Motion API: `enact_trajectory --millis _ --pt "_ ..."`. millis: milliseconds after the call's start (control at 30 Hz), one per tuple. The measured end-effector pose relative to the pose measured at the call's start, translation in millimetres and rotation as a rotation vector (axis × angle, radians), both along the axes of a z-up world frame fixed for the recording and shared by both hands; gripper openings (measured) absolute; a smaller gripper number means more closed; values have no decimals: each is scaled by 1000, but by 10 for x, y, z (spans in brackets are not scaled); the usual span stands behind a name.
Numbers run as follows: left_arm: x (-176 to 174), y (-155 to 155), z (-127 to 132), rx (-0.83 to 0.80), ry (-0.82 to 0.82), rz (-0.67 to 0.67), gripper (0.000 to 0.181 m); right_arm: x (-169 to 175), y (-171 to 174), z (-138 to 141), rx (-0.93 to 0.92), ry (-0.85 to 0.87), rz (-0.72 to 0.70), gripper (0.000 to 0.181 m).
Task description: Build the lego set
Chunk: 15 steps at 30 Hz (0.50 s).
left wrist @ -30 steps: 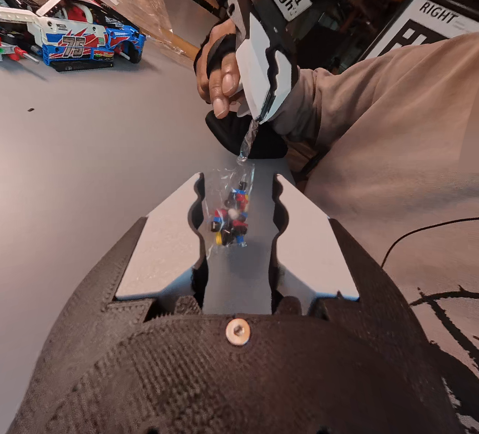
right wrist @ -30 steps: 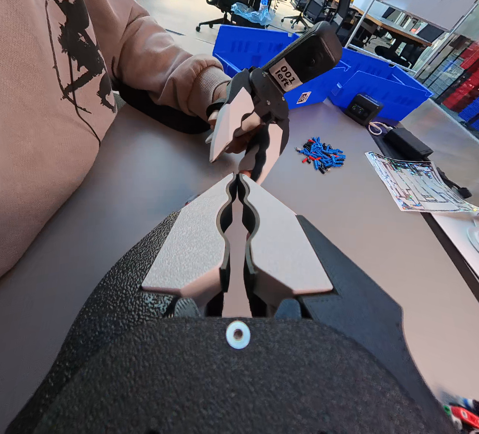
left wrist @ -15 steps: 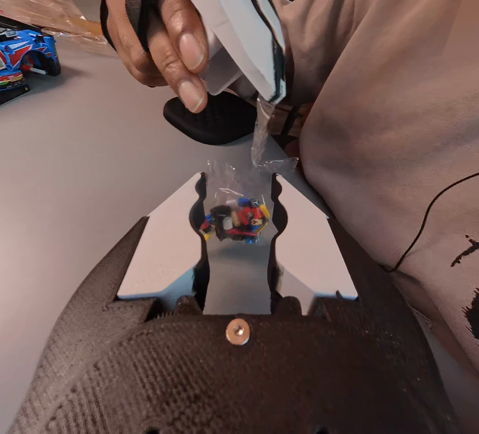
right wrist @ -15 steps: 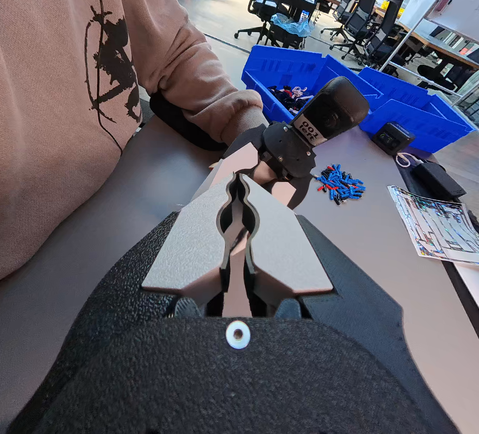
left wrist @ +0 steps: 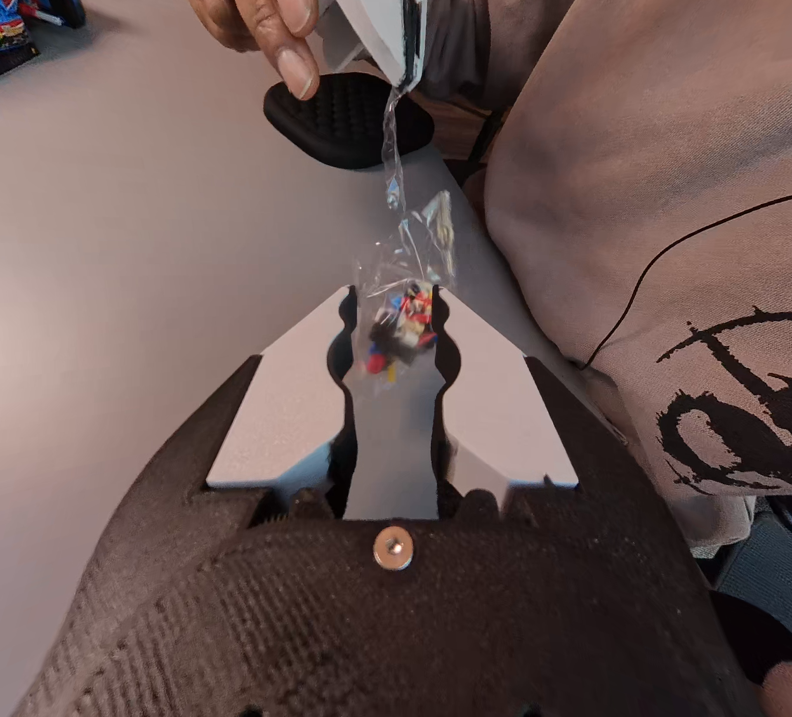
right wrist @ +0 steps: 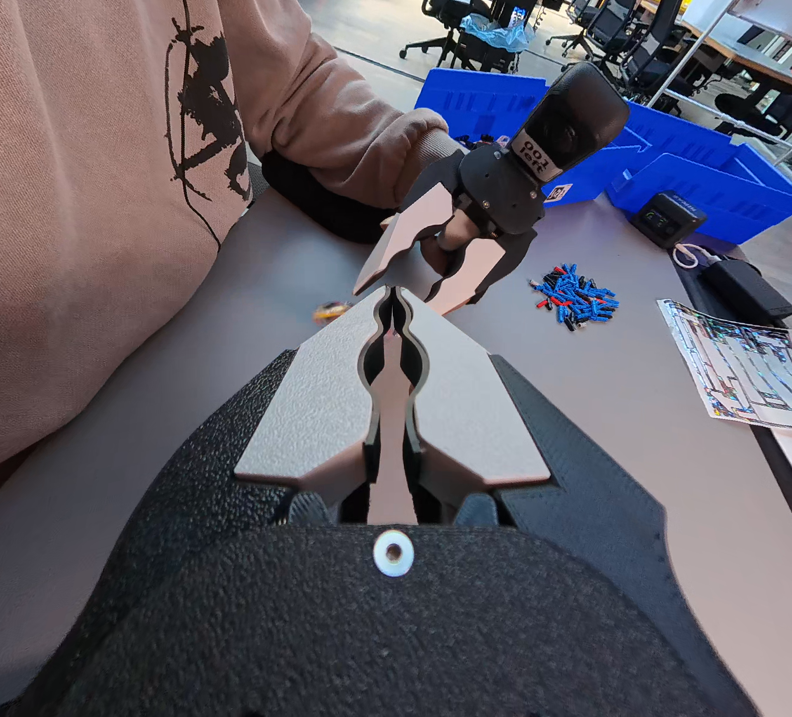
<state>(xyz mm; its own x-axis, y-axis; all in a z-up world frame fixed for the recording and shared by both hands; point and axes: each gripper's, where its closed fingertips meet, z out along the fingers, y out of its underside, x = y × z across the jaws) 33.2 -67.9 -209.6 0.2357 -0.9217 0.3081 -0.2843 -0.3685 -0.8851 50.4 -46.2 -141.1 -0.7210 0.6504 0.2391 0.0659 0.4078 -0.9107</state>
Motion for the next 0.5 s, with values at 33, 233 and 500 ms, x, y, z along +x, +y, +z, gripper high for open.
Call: enact_trajectory --millis 33,233,500 --pt "-40 -7 -13 -8 19 9 32 -4 11 5 6 -6 4 0" --pt "-138 13 25 9 4 76 42 -53 110 60 37 -48 26 0" --pt "60 552 -91 69 51 360 104 -246 176 72 74 -35 -19 0"
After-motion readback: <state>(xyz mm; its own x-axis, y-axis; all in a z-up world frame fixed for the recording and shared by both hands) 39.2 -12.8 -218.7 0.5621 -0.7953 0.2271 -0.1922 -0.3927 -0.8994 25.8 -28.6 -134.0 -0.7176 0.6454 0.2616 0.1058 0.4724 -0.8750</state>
